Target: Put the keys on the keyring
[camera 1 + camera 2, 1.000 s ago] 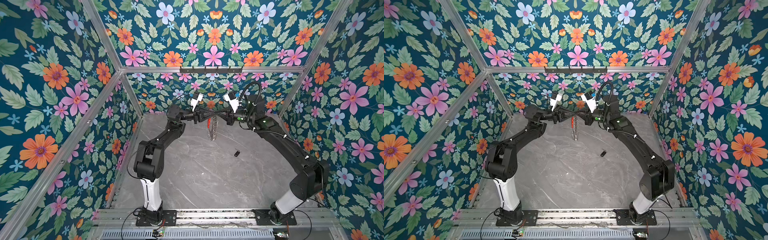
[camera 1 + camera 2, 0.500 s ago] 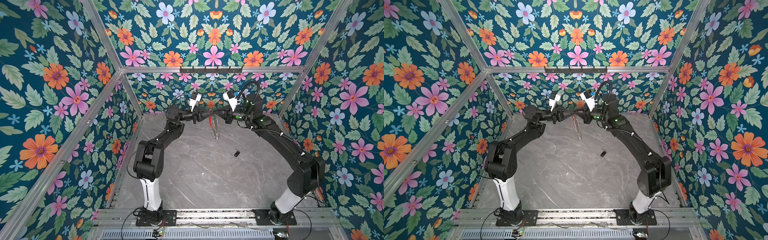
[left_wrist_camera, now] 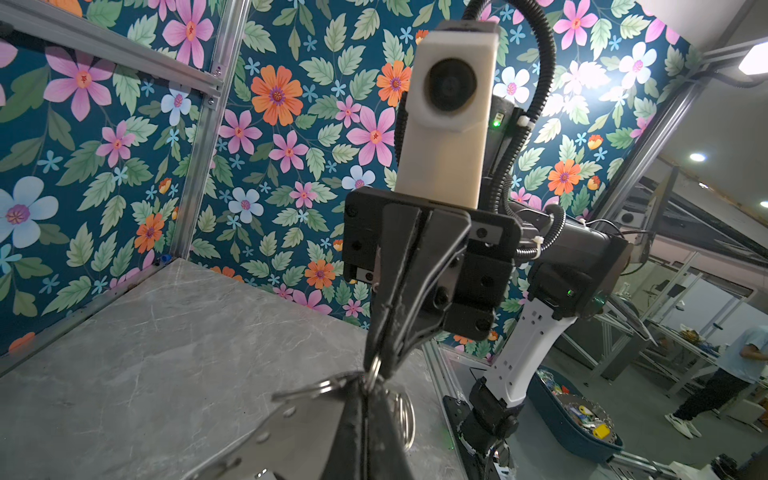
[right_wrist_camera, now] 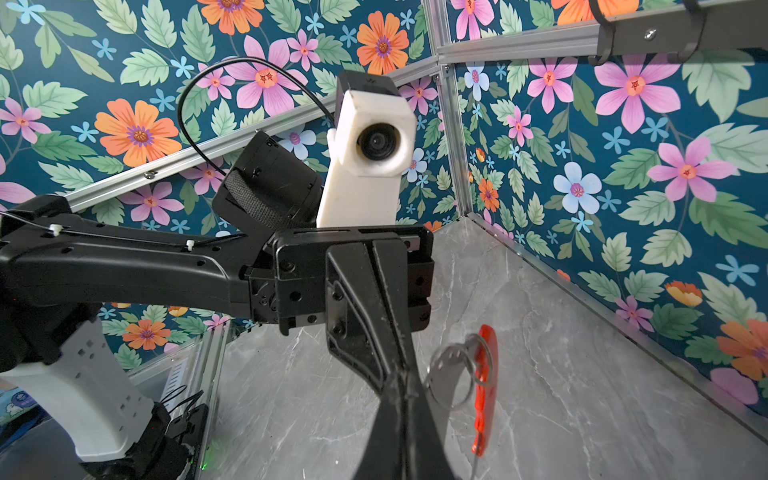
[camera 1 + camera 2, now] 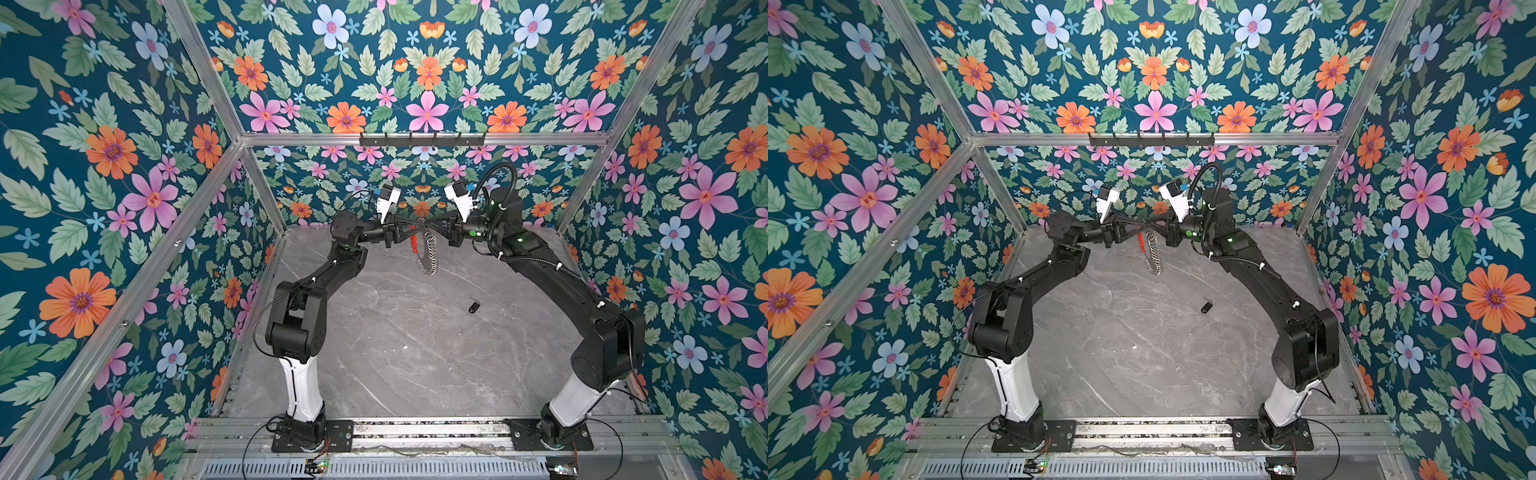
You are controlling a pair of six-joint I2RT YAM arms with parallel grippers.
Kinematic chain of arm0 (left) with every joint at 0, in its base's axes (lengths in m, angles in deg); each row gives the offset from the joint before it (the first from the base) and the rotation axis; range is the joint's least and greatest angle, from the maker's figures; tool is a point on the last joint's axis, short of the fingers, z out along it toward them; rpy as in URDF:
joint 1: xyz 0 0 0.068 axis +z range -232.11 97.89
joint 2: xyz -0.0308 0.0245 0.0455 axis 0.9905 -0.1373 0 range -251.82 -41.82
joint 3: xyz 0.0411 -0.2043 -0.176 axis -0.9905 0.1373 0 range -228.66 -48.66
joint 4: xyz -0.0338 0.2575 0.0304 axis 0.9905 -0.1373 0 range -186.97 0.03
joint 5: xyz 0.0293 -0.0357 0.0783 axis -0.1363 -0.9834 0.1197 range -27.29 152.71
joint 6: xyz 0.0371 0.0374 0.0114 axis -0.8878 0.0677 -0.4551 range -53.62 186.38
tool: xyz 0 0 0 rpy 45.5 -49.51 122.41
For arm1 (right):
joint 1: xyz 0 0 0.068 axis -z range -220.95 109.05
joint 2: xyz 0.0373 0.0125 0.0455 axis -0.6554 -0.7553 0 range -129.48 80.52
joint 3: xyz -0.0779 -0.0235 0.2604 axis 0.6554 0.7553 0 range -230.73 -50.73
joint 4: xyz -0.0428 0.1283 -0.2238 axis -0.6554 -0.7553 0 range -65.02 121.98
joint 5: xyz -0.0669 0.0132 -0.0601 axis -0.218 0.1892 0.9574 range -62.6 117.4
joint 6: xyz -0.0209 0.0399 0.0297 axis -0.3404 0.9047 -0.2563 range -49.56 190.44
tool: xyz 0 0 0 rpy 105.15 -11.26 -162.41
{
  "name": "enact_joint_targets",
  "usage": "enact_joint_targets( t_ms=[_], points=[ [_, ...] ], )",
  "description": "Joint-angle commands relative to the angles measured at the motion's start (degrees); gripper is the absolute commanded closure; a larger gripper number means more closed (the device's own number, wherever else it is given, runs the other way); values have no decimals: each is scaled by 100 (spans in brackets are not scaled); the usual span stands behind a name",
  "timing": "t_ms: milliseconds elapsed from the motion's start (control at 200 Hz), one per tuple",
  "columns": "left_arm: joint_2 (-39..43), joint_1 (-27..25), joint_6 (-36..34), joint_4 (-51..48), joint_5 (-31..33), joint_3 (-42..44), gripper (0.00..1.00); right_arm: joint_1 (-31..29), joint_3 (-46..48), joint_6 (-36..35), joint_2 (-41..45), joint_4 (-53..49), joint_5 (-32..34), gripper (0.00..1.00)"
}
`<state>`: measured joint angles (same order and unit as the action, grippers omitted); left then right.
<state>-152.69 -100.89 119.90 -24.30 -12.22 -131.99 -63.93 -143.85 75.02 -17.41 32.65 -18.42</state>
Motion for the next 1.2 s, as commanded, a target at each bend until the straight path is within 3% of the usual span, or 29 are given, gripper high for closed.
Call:
enact_joint_targets(
  t_ms=[0, 480, 555, 630, 680, 980, 1195],
  points=[
    [154, -6, -269, 73, 274, 85, 100, -32, 28, 83, -23, 167, 64, 100],
    [729, 7, -626, -394, 664, 763, 100, -17, 298, 366, -65, 655, 225, 100],
    [943, 0, -1010, -986, 1033, 926, 100, -22, 312, 535, -124, 822, 190, 79],
    [1104, -2, -1617, -2058, 1387, 903, 100, -17, 325, 758, -176, 1013, 153, 67],
    [1136, -7, -1751, -2383, 1500, 863, 100, -7, 371, 924, -197, 1164, 145, 65],
    [1236, -32, -996, -1134, 2211, 1350, 100, 307, 1291, 2111, 200, 2651, 530, 58],
    [1239, -227, -933, -782, 2611, 1429, 100, 296, 1201, 2355, 20, 2596, 420, 60]
  ],
)
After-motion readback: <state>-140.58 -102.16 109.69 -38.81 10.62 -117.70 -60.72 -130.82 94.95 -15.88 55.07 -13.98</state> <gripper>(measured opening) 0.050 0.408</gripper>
